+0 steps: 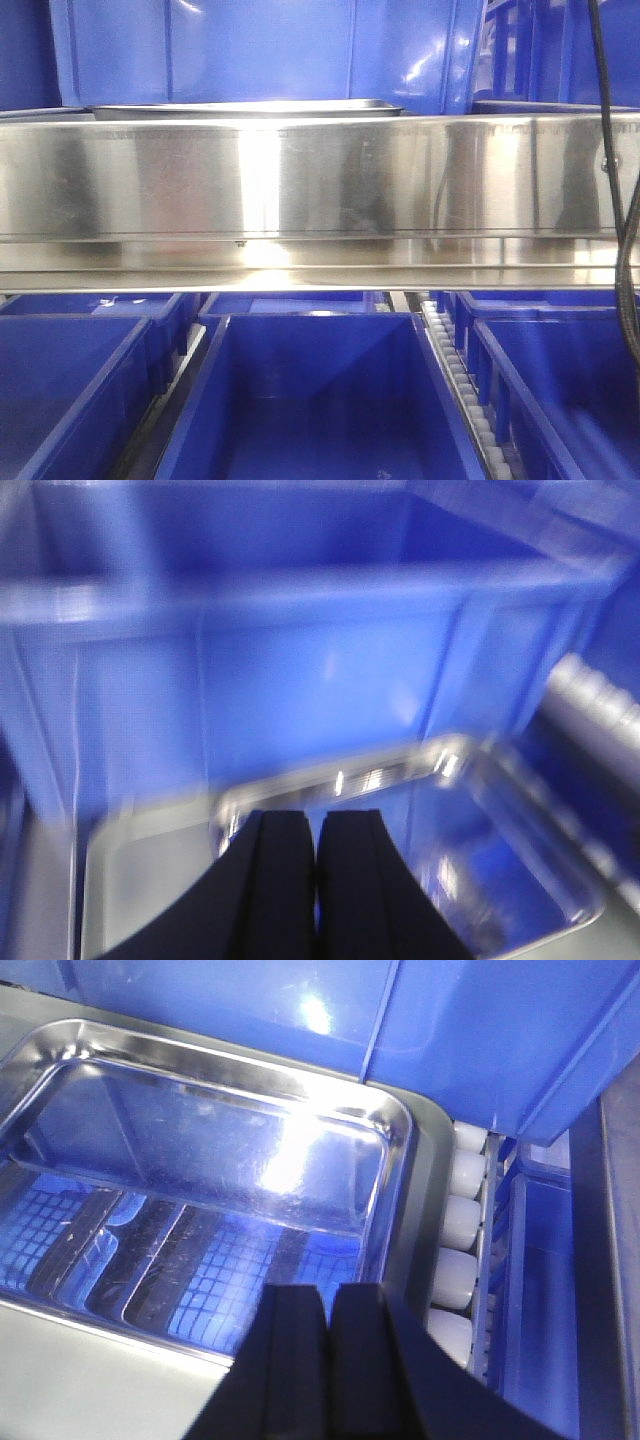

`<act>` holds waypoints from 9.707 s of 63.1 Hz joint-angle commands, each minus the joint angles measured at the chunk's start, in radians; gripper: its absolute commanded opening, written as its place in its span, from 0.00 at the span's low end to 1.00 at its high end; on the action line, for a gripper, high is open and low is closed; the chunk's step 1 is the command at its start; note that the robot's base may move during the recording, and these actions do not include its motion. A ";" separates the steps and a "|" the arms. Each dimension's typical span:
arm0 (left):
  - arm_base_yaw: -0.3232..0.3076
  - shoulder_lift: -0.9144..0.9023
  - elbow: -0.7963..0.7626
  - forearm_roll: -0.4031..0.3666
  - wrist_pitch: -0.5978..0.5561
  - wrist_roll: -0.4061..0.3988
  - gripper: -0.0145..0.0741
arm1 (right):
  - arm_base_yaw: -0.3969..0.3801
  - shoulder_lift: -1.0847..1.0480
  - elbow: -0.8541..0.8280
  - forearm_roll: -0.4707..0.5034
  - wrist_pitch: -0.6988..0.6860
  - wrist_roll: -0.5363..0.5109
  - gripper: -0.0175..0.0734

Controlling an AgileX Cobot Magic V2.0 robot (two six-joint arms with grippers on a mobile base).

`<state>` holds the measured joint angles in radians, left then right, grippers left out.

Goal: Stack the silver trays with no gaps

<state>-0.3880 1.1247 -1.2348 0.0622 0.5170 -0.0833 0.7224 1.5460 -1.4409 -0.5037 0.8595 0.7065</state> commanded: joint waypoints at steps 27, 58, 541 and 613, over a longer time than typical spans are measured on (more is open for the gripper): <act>-0.007 -0.276 0.163 -0.004 0.015 0.005 0.17 | -0.001 -0.011 -0.002 -0.020 -0.273 -0.002 0.12; -0.005 -0.256 0.168 0.006 0.008 0.001 0.17 | -0.001 -0.011 -0.002 -0.020 -0.633 -0.002 0.12; 0.348 -1.125 1.235 -0.008 -0.533 0.001 0.17 | -0.739 -1.546 1.441 0.655 -0.808 -0.919 0.12; 0.348 -1.125 1.235 -0.008 -0.533 0.001 0.17 | -0.738 -1.546 1.441 0.563 -0.833 -0.813 0.12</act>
<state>-0.0405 0.0056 0.0023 0.0585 0.0000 -0.0790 -0.0097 0.0037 0.0002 0.0690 0.0531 -0.1087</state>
